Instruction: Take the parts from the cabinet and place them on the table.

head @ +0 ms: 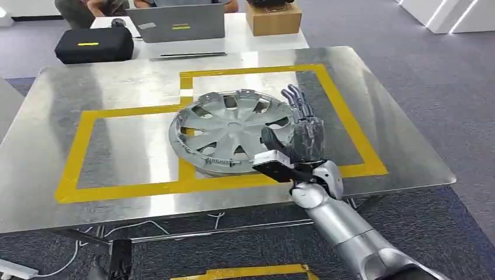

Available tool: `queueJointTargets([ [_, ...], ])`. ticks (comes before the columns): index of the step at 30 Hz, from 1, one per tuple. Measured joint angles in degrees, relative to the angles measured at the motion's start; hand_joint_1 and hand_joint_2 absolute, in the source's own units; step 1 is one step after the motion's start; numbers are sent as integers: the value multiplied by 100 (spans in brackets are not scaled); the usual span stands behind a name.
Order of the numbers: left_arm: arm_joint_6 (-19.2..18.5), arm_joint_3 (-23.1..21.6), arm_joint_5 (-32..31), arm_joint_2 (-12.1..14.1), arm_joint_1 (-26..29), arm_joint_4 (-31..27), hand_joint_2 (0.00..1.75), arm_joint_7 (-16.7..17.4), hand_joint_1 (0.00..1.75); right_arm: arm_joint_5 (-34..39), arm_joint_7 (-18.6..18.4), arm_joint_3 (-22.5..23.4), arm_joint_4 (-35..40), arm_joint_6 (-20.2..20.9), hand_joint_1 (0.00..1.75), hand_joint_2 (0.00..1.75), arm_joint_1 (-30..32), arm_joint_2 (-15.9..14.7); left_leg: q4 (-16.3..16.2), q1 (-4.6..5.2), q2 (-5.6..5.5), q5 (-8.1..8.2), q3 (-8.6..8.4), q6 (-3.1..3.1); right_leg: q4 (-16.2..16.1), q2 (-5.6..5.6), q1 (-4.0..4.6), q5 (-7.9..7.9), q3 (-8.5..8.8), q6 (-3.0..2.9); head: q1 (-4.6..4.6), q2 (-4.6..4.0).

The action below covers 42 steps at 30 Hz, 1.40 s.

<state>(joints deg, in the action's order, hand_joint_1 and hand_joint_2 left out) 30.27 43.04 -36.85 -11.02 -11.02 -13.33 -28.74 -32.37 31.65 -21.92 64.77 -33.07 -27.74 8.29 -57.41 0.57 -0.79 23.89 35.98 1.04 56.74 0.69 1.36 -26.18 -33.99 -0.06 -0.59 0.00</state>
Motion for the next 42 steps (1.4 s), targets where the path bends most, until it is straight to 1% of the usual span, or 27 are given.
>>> queueJointTargets([
  [6, -31, 2, 33, -4, 3, 0, 0, -15, 0, -20, -39, -83, 377, -16, 0, 0, 112, -120, 0, 0, 0, 0, 0, 0, 0, -1, 0, 0, -1, 0, 2, 0],
  [9, -46, 2, 81, -9, 4, 0, 0, -57, 0, 139, -70, -90, 554, 59, 0, 0, 215, -195, 0, 0, -2, 0, 0, 0, 0, -3, 0, 0, 0, 0, 0, 0],
  [13, -66, 4, 88, -24, 2, 0, 0, -59, 0, 591, -59, -90, 615, 363, 0, 0, 343, -247, 0, 0, 0, 0, 0, 0, 0, 0, 0, 0, 0, 0, 4, 0],
  [16, -66, 0, 86, -33, 3, 0, 0, -55, 0, 1271, 35, -42, 617, 807, 0, 0, 453, -256, 0, 0, -1, 0, 0, 0, 0, -2, 0, -1, 0, 0, 2, 0],
  [17, -66, -2, 85, -35, 3, 0, 0, -53, 0, 1368, 52, -15, 617, 874, 0, 0, 496, -258, 0, 0, -1, 0, 0, 0, 0, -2, 0, 0, 0, 0, 0, 0],
  [20, -63, -2, 86, -35, 3, 0, 0, -42, 0, 1453, 59, 35, 620, 944, 0, 0, 579, -265, 0, 0, 0, 0, 0, 0, 0, 0, 0, 0, 0, 0, 2, 0],
  [27, -63, -4, 85, -42, 3, 0, 0, -31, 0, 1490, 65, 55, 620, 964, 0, 0, 618, -282, 0, 0, -1, 0, 0, 0, 0, -1, 0, 0, 0, 0, 2, 0],
  [32, -39, -13, 55, -39, 7, 0, 0, 2, 0, 1620, 103, 59, 620, 1241, 0, 0, 662, -300, 0, 0, -1, 0, 0, 0, 0, -2, 0, 0, 0, 0, 0, 0],
  [40, -39, -72, -30, -44, 44, 0, 0, 59, 0, 1609, 188, 57, 655, 1255, 0, 0, 860, -346, 0, 0, -1, 2, 0, 3, 0, -2, 0, -1, 0, 1, 0, 0],
  [42, -39, -111, -39, -50, 54, 0, 0, 92, 0, 1652, 192, 59, 670, 1313, 0, 0, 915, -363, 0, 0, -1, 2, 0, 3, 0, -2, 0, -1, 0, 1, 2, 0],
])
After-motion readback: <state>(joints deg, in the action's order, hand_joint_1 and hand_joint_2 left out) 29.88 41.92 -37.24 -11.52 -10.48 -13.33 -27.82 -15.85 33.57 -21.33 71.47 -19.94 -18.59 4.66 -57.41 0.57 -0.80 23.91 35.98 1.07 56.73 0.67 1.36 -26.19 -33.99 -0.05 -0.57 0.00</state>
